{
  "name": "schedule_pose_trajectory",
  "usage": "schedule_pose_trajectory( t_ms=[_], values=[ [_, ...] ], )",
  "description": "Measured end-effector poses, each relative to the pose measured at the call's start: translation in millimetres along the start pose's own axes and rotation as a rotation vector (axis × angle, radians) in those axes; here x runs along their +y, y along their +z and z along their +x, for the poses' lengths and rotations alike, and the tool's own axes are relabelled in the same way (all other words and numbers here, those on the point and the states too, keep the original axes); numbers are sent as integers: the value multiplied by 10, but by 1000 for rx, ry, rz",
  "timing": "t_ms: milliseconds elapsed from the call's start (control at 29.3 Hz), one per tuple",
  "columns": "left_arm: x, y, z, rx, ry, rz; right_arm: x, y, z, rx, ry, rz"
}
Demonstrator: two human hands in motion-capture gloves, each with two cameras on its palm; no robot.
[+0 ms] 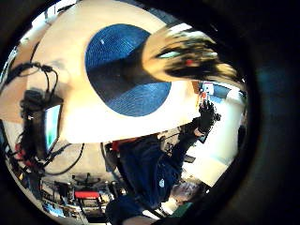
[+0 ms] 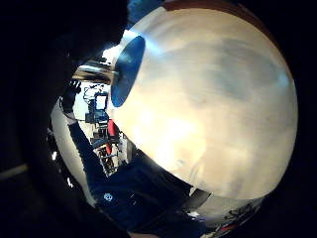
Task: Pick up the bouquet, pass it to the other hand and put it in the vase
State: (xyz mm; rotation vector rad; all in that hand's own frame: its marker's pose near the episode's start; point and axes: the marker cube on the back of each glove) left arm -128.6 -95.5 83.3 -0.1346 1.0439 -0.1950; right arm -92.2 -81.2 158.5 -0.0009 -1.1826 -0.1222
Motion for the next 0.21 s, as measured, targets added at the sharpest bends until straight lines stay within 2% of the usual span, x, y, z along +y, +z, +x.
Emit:
schedule_pose_trajectory(
  t_ms=[68,205],
  values=[
    [86,33,-143,-16,-8,1,-16,-43,131,13,20,22],
    [210,58,-171,-74,-12,-5,-51,-88,266,11,-9,25]
  ],
)
